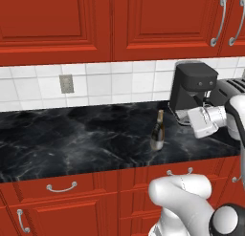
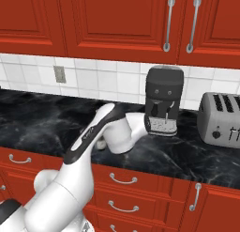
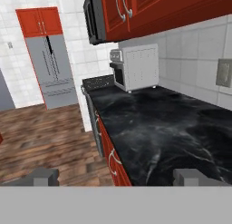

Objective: There is a wine glass and glass cup on the dining counter. Place the wine bottle next to the wine glass and the juice bottle next to the glass cup.

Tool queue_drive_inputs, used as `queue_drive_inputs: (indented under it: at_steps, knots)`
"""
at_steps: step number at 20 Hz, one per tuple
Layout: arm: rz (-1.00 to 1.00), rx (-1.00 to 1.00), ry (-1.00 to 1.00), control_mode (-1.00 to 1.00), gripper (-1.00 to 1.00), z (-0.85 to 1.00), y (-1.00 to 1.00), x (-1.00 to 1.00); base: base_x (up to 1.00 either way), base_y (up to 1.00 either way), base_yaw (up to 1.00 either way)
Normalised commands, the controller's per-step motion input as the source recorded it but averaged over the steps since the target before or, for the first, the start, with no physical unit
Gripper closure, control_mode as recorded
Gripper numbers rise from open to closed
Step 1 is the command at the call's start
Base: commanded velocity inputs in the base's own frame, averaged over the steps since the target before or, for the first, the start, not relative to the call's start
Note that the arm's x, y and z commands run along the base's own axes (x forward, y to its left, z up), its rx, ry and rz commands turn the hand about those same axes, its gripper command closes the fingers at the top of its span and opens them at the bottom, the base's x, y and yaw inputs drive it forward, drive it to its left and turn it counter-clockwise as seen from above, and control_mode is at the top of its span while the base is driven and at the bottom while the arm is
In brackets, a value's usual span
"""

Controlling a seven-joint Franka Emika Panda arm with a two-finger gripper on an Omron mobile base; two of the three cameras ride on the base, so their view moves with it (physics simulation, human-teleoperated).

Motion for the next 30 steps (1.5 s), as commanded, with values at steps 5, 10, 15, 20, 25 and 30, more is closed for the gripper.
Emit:
queue_drive_inputs:
  at_steps: [5,10,15,20,25,30]
  knots:
    - [0.0,-0.04,0.0,-1.0,-1.0,-0.05,-0.01,0.13,0.0,0.0,0.0]
    - [0.0,-0.04,0.0,-1.0,-1.0,-0.08,-0.01,0.13,0.0,0.0,0.0]
    - [0.0,-0.05,0.0,-1.0,-1.0,-0.11,0.0,0.14,0.0,0.0,0.0]
    - [0.0,-0.03,0.0,-1.0,-1.0,-0.08,-0.03,0.15,0.0,0.0,0.0]
    - [0.0,0.0,0.0,-1.0,-1.0,-0.06,-0.03,0.18,0.0,0.0,0.0]
    - [0.0,0.0,0.0,-1.0,-1.0,-0.09,-0.02,0.14,0.0,0.0,0.0]
